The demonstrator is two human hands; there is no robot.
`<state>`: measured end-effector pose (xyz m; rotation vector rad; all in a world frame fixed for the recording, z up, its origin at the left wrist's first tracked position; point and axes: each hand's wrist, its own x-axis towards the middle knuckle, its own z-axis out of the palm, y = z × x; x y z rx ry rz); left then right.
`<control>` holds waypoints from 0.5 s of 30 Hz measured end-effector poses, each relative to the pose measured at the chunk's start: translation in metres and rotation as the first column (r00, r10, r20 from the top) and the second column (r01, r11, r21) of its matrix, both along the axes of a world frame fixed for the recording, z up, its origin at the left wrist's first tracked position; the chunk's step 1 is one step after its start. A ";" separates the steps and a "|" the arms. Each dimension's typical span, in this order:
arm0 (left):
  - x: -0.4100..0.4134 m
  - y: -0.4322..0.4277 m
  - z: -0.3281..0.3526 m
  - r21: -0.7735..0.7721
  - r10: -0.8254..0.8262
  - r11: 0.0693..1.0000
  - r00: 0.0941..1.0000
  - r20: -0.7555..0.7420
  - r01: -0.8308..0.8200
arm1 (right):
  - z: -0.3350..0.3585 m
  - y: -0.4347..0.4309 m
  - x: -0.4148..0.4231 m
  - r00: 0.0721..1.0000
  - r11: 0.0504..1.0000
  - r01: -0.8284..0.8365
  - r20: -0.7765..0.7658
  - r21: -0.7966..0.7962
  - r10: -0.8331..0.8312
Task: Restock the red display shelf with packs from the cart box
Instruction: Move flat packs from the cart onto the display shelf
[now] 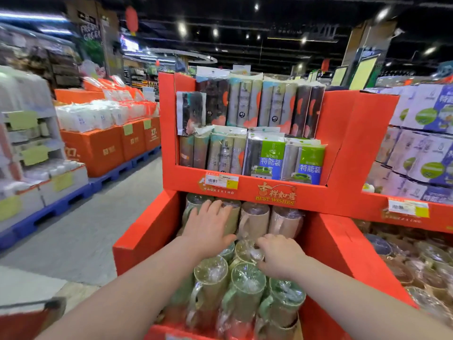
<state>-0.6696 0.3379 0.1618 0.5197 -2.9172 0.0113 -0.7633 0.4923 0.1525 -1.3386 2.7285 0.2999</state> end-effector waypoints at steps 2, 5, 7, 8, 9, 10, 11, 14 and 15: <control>0.019 0.016 -0.006 0.029 0.042 0.999 0.999 0.011 -0.042 | 0.003 0.005 0.013 0.999 0.999 -0.045 0.009 -0.016 0.045; 0.056 0.039 -0.029 0.093 0.106 0.989 0.991 0.085 -0.113 | 0.007 0.011 0.037 0.992 0.989 -0.127 0.014 -0.078 0.128; 0.087 0.051 -0.051 0.129 0.162 0.975 0.978 0.132 -0.179 | 0.005 0.012 0.055 0.981 0.977 -0.190 0.009 -0.099 0.192; 0.103 0.056 -0.063 0.142 0.195 0.966 0.968 0.157 -0.218 | 0.003 0.010 0.063 0.974 0.970 -0.224 0.017 -0.096 0.226; 0.120 0.061 -0.073 0.149 0.227 0.955 0.956 0.185 -0.256 | 0.000 0.009 0.072 0.966 0.963 -0.253 0.033 -0.091 0.256; 0.137 0.066 -0.083 0.149 0.255 0.946 0.944 0.211 -0.289 | -0.002 0.006 0.083 0.957 0.955 -0.280 0.049 -0.094 0.286; 0.154 0.070 -0.091 0.150 0.281 0.935 0.931 0.234 -0.320 | -0.004 0.003 0.093 0.947 0.947 -0.307 0.065 -0.097 0.314; 0.203 0.077 -0.106 0.157 0.359 0.897 0.890 0.282 -0.412 | -0.007 -0.007 0.127 0.906 0.904 -0.408 0.069 -0.124 0.418; 0.219 0.078 -0.110 0.156 0.387 0.882 0.871 0.302 -0.445 | -0.006 -0.011 0.139 0.893 0.891 -0.434 0.067 -0.132 0.445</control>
